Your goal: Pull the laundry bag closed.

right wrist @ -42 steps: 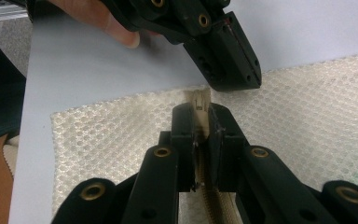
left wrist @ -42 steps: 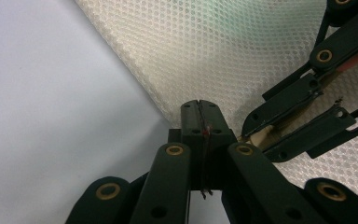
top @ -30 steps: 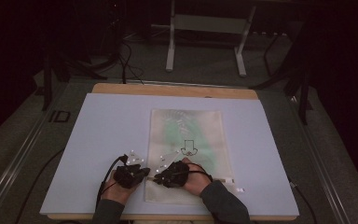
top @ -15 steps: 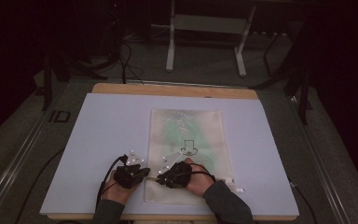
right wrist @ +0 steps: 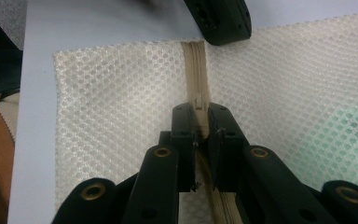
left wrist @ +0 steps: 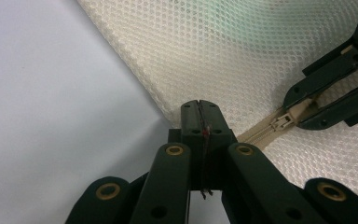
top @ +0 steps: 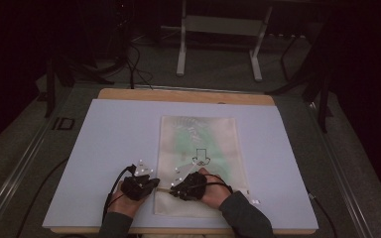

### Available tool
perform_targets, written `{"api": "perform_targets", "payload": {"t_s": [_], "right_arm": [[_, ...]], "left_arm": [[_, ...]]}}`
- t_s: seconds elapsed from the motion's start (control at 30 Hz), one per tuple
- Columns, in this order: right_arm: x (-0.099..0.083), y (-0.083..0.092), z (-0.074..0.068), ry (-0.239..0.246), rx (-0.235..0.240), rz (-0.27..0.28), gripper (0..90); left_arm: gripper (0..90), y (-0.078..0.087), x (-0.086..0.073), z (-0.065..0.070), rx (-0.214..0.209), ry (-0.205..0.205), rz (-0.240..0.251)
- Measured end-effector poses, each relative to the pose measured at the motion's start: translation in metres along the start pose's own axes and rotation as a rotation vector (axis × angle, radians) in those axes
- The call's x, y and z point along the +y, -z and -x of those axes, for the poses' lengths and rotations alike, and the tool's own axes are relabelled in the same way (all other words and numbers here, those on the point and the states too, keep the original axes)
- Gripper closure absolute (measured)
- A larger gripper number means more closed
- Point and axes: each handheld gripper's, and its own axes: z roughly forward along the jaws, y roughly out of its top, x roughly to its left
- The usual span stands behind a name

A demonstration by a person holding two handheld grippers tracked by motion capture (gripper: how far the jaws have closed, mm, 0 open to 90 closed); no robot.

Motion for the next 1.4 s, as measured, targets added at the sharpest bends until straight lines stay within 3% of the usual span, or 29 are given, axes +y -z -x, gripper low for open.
{"api": "perform_targets", "payload": {"t_s": [1.4], "right_arm": [[-0.017, 0.015, 0.0, -0.003, -0.017, -0.027, 82.5]], "left_arm": [[89.5, 0.0, 0.0, 0.0, 0.0, -0.004, -0.005]]}}
